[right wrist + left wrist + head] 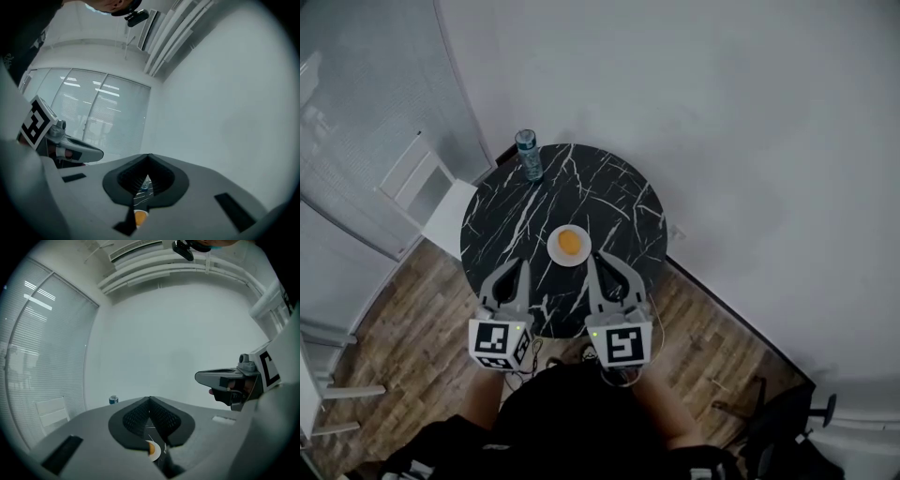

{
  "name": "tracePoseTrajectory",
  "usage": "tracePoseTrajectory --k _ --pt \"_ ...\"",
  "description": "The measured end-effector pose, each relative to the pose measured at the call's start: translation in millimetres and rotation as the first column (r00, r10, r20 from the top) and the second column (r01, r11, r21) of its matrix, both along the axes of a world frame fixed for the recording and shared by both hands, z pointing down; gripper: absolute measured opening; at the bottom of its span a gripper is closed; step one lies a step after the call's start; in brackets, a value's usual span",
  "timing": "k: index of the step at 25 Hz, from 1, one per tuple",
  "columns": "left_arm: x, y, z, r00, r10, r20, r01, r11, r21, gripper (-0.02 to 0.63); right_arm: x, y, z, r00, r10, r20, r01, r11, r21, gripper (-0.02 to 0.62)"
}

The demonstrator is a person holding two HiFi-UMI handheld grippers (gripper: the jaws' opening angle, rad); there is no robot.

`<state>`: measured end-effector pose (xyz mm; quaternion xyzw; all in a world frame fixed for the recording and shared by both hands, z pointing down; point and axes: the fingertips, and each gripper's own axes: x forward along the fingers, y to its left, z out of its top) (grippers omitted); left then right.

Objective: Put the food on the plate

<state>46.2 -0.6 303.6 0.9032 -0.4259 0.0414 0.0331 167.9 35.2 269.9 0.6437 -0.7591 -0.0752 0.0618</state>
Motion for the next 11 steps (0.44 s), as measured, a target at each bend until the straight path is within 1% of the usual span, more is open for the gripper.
tracePoseTrajectory --k 7,11 --pt "7.0 1.1 -0.5 1.000 0.002 0.012 -0.002 1.000 0.004 0.000 7.6 -2.5 2.8 1.000 -0.009 0.006 0.009 1.000 -0.003 -0.005" --pt "5.6 5.8 0.3 1.000 0.009 0.018 -0.009 1.000 0.002 0.000 1.3 -0.6 5.6 0.999 -0.023 -0.026 0.022 1.000 -0.015 -0.005"
